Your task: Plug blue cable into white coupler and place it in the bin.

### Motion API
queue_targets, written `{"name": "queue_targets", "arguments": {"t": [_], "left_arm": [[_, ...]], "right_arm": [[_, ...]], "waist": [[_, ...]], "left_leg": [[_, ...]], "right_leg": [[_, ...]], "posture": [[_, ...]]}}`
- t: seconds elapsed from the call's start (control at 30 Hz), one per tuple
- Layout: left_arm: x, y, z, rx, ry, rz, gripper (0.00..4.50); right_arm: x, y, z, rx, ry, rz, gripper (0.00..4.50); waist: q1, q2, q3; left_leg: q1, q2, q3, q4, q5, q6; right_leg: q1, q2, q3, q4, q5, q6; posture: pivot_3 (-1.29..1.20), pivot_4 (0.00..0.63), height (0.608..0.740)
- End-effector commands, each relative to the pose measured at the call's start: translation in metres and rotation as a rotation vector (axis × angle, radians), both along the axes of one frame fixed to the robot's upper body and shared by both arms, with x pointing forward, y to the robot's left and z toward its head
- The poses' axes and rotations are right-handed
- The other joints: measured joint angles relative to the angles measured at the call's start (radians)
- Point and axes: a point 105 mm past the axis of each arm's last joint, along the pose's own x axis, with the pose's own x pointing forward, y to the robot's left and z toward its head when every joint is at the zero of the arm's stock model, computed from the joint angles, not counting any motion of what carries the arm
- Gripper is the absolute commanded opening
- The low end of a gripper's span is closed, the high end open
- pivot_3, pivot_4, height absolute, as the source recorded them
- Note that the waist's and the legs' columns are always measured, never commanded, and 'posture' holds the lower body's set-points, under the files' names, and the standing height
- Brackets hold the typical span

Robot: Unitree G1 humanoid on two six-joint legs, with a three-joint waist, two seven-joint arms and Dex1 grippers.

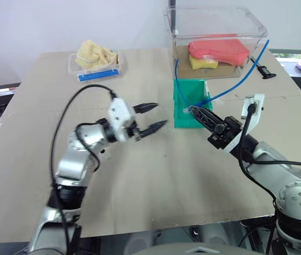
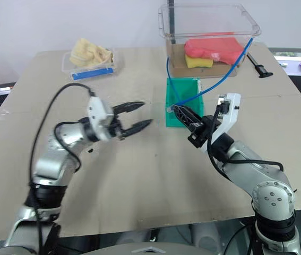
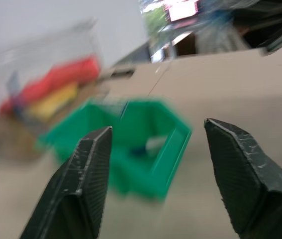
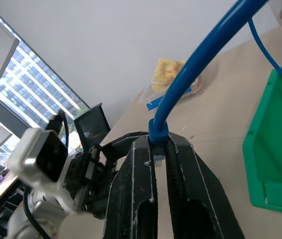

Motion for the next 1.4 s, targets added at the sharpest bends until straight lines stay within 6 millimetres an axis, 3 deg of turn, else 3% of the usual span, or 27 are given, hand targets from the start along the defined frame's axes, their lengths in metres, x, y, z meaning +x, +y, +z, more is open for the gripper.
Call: {"name": "queue_targets", "arguments": {"t": [0.03,0.23,0.43,0.6,0.77,0.87,1.03,1.2,1.27,1.4], "left_arm": [[-0.007,0.052,0.003,-0.013,0.101,0.129,3.11],[-0.039,0.117,-0.026,0.135,0.272,0.224,3.11],[-0.060,0.124,-0.054,0.178,0.370,0.214,3.11],[-0.059,0.125,-0.072,0.215,0.364,0.236,3.11],[-0.055,0.121,-0.089,0.210,0.372,0.249,3.11],[-0.052,0.119,-0.095,0.213,0.370,0.247,2.40],[-0.047,0.113,-0.098,0.193,0.356,0.229,0.30],[-0.044,0.104,-0.097,0.197,0.339,0.185,0.28],[-0.041,0.091,-0.091,0.187,0.326,0.138,0.28],[-0.032,0.047,-0.080,0.213,0.291,-0.025,0.28]], "right_arm": [[-0.004,0.003,0.003,0.003,-0.036,0.036,0.00],[-0.001,0.011,-0.005,-0.011,-0.033,0.097,0.00],[0.003,0.012,-0.008,-0.018,-0.042,0.114,0.00],[0.002,0.011,-0.009,-0.028,-0.045,0.109,0.00],[0.001,0.008,-0.010,-0.040,-0.045,0.091,0.00],[0.000,0.007,-0.010,-0.044,-0.045,0.087,0.00],[0.000,0.006,-0.010,-0.057,-0.045,0.080,0.00],[0.000,0.003,-0.011,-0.078,-0.049,0.072,0.00],[0.001,0.000,-0.013,-0.147,-0.088,0.058,0.00],[0.003,-0.001,-0.023,-0.370,-0.179,0.097,0.00]], "waist": [[-0.004,0.000,0.000],[-0.010,0.000,0.000],[-0.004,0.000,0.001],[0.004,0.000,0.001],[0.009,0.000,0.000],[0.009,0.000,0.000],[0.010,0.000,0.000],[0.010,0.000,0.000],[0.012,0.000,0.000],[0.014,0.000,0.000]], "left_leg": [[0.000,0.000,0.000,0.000,0.000,0.000],[0.000,0.000,0.001,-0.005,0.000,0.000],[-0.001,0.000,0.001,-0.006,0.000,0.000],[-0.001,0.001,0.002,-0.007,0.000,0.000],[-0.001,0.001,0.003,-0.007,0.000,0.000],[-0.001,0.001,0.003,-0.007,0.000,0.000],[-0.001,0.001,0.003,-0.007,0.000,0.000],[-0.001,0.001,0.003,-0.007,0.000,0.000],[-0.001,0.001,0.003,-0.007,0.000,0.000],[-0.002,-0.001,0.003,-0.006,0.000,0.000]], "right_leg": [[0.000,0.000,0.000,0.000,0.000,0.000],[-0.002,0.000,0.001,-0.001,0.000,0.000],[-0.003,-0.002,0.001,-0.002,0.000,0.000],[-0.003,-0.002,0.001,-0.002,0.000,-0.001],[-0.004,-0.002,0.001,-0.002,0.000,0.000],[-0.004,-0.002,0.001,-0.002,0.000,-0.001],[-0.004,-0.002,0.001,-0.002,0.000,0.000],[-0.004,-0.003,0.001,-0.002,0.000,0.000],[-0.004,-0.003,0.001,-0.002,0.000,0.000],[-0.004,-0.003,0.001,-0.002,0.000,0.000]], "posture": [[0.00,0.150,0.740],[0.00,0.150,0.740],[0.00,0.150,0.740],[0.00,0.150,0.740],[0.00,0.150,0.740],[0.00,0.150,0.740],[0.00,0.150,0.740],[0.00,0.150,0.740],[0.00,0.150,0.740],[0.00,0.150,0.740]]}}
